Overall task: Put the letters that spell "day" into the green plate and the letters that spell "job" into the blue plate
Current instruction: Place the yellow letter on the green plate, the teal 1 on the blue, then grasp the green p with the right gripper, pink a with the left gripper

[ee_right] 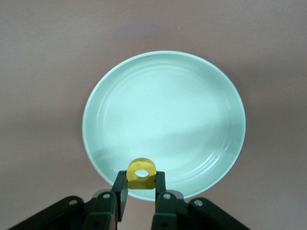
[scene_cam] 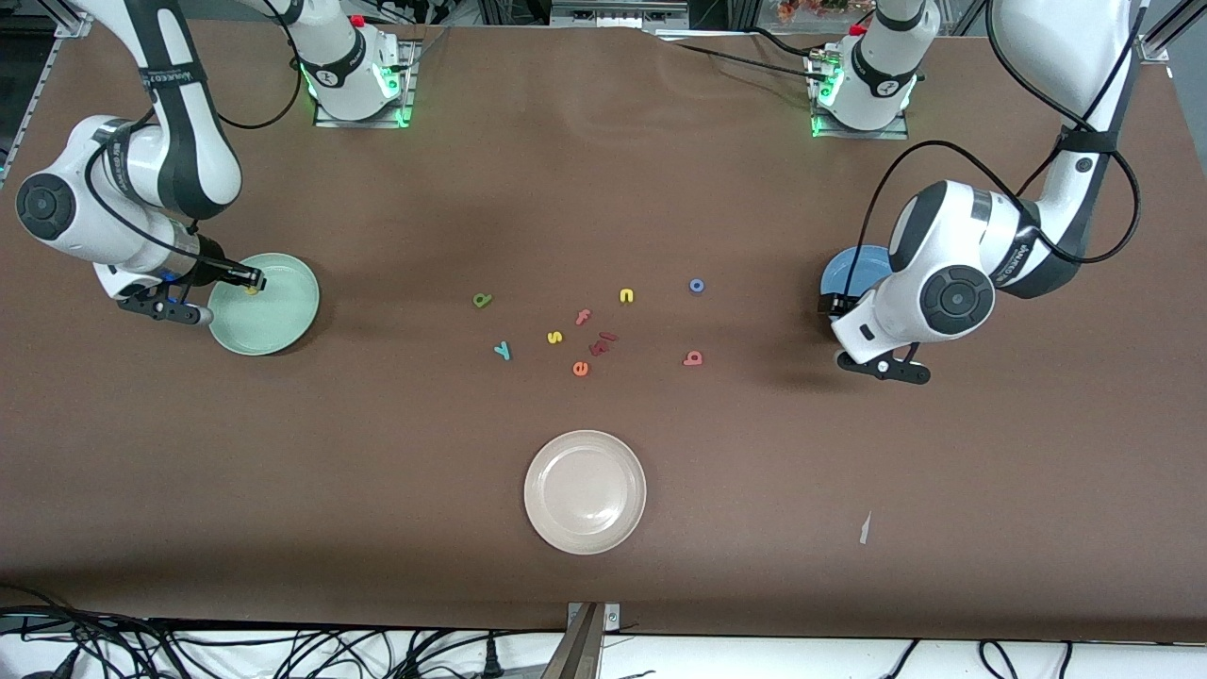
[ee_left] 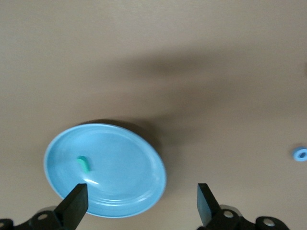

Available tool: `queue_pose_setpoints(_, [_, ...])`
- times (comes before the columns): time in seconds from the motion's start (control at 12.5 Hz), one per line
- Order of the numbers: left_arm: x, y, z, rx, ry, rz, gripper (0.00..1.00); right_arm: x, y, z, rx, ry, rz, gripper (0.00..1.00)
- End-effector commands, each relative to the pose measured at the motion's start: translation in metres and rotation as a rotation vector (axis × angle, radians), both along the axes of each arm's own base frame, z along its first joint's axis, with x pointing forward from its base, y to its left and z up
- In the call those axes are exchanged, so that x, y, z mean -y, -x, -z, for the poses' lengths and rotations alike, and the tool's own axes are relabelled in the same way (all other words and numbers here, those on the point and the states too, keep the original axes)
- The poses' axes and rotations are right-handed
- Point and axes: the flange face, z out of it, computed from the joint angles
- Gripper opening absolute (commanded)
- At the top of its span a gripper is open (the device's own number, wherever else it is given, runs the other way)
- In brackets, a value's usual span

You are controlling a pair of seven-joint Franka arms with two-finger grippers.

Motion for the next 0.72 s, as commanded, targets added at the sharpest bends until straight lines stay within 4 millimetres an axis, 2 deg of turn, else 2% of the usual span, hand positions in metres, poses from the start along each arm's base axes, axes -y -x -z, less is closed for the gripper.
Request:
queue_pose_setpoints(0.0, [0.044,0.002,0.002,-0.009,-0.017,-0.132,1.00,0.000,-0.008,0.007,0.012,0.003,0.003,0.90])
queue_pose_setpoints(0.08, [0.056,-0.005,0.004,0.002,-0.037,-0.220,1.00,-0.002,-0.013,0.000,0.015,0.000,-0.003,1.00])
queue_pose_setpoints(0.32, [0.076,-0.045,0.042,0.010,-0.066,-0.552,1.00,-0.018,-0.028,-0.024,-0.031,-0.059,0.037,1.00])
queue_pose_setpoints(0.4, [0.088,-0.042,0.044,0.002,-0.100,-0.633,1.00,-0.024,-0.030,-0.027,-0.028,-0.088,0.053,1.00])
queue_pose_setpoints(0.48, [0.107,-0.028,0.045,-0.013,-0.145,-0.691,1.00,-0.029,-0.030,-0.027,-0.028,-0.094,0.053,1.00])
queue_pose_setpoints(0.56, [0.114,-0.029,0.043,-0.001,-0.170,-0.775,1.00,-0.037,-0.032,-0.026,-0.023,-0.085,0.075,1.00])
queue_pose_setpoints(0.64, [0.112,-0.033,0.048,0.002,-0.187,-0.860,1.00,-0.054,-0.034,-0.027,-0.020,-0.071,0.112,1.00])
